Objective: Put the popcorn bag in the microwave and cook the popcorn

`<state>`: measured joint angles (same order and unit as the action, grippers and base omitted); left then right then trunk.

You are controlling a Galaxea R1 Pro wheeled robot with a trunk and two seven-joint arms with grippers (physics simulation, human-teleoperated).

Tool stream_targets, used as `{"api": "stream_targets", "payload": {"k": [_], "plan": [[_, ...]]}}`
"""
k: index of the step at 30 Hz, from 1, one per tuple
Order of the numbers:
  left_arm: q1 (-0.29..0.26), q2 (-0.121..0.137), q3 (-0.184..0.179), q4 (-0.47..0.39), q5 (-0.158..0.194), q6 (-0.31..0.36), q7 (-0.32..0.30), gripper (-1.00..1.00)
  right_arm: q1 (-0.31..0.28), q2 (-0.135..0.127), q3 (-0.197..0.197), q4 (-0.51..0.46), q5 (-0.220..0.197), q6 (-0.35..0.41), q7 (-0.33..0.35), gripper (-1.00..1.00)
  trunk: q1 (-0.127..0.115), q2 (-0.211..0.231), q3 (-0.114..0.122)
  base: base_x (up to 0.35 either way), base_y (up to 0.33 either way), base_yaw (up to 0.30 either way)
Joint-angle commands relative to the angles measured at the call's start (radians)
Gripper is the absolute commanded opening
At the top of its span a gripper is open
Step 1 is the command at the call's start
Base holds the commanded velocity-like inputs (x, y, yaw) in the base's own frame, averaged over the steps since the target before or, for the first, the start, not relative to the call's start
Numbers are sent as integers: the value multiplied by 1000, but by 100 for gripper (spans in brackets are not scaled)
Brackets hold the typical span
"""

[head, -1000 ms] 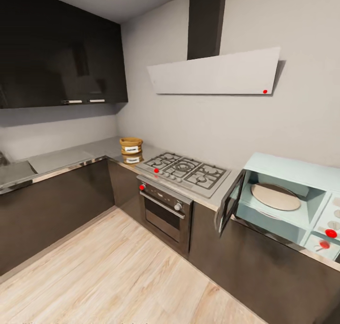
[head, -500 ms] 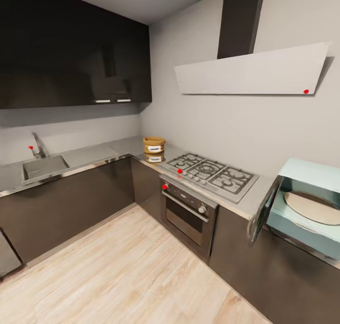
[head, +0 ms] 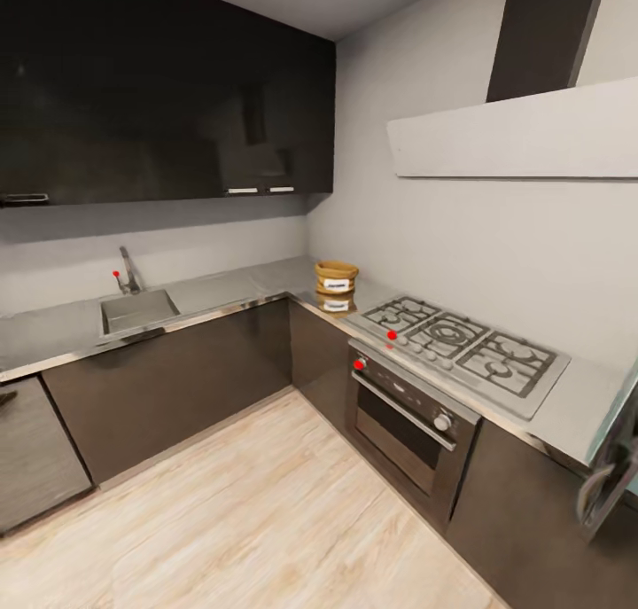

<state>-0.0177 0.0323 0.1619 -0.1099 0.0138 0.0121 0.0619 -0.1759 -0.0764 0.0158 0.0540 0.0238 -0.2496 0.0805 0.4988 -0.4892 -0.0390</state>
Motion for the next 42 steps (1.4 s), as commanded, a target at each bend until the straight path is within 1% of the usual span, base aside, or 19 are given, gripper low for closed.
{"api": "stream_targets", "payload": {"k": [1,20,27,33,42], "plan": [[-1,0,4,0,2,1,1,100,-2,0,1,4,2,-8,2,100,1,-2,-2,326,92,249],[-1,0,4,-1,2,0,1,100,-2,0,3,4,2,-11,4,100,1,-2,-2,331,91,248],[-1,0,4,-1,2,0,0,100,-2,0,3,4,2,-12,4,100,1,-2,-2,331,98,193],[-1,0,4,-1,2,0,0,100,-2,0,4,4,2,-13,8,100,1,-2,-2,295,158,-14],[-1,0,4,-1,2,-4,-1,100,-2,0,3,4,2,-16,8,100,1,-2,-2,252,210,-257]]}}
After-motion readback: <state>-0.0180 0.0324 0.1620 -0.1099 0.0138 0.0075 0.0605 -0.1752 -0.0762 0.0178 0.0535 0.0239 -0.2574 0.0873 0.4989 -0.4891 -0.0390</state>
